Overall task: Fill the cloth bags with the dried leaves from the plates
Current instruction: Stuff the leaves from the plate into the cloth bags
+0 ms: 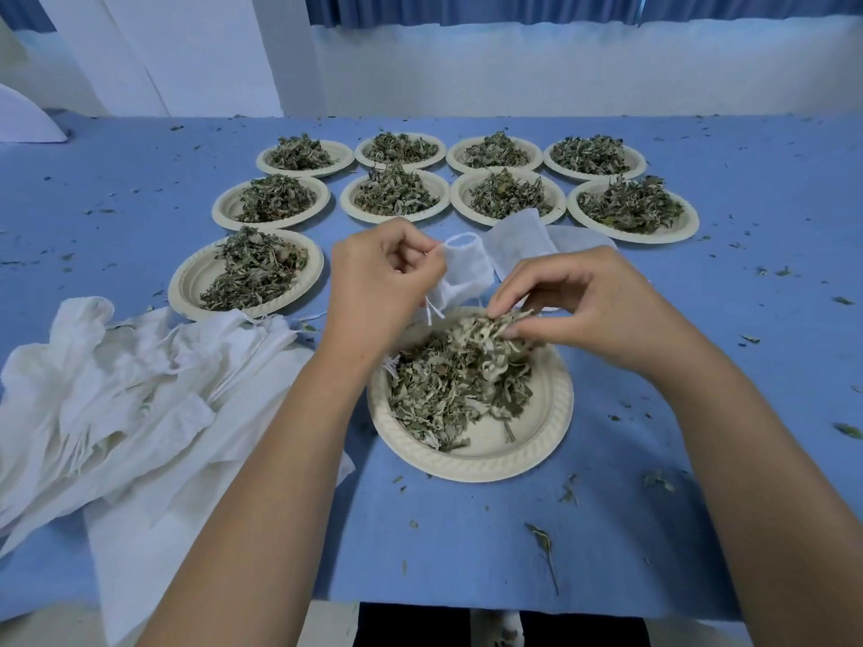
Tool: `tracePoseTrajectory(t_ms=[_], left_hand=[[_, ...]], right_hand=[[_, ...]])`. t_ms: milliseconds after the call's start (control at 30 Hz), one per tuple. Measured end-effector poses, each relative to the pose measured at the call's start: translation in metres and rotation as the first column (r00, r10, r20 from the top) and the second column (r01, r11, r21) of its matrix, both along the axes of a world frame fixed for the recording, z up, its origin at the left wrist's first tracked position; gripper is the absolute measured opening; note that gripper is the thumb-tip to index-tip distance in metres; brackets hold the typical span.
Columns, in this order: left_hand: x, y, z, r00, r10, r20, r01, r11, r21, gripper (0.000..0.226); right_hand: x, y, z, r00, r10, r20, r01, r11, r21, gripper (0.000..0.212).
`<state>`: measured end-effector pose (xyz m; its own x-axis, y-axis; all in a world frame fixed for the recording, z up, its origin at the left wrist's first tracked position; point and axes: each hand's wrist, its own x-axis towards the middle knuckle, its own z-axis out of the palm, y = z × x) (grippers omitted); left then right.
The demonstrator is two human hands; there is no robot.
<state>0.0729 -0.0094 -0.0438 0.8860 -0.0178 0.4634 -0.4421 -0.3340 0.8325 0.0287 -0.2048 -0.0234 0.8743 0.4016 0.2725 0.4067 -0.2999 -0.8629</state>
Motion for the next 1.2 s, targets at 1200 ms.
tracePoseTrajectory(t_ms=[1200], left_hand=[[-0.011, -0.015, -0.003, 0.987, -0.156, 0.04, 0.159, 0.983, -0.093, 0.019]], right_hand=[[0.004, 0.023, -0.02, 0.661, -0.262, 0.703, 0.473, 0.873, -0.119, 0.02]])
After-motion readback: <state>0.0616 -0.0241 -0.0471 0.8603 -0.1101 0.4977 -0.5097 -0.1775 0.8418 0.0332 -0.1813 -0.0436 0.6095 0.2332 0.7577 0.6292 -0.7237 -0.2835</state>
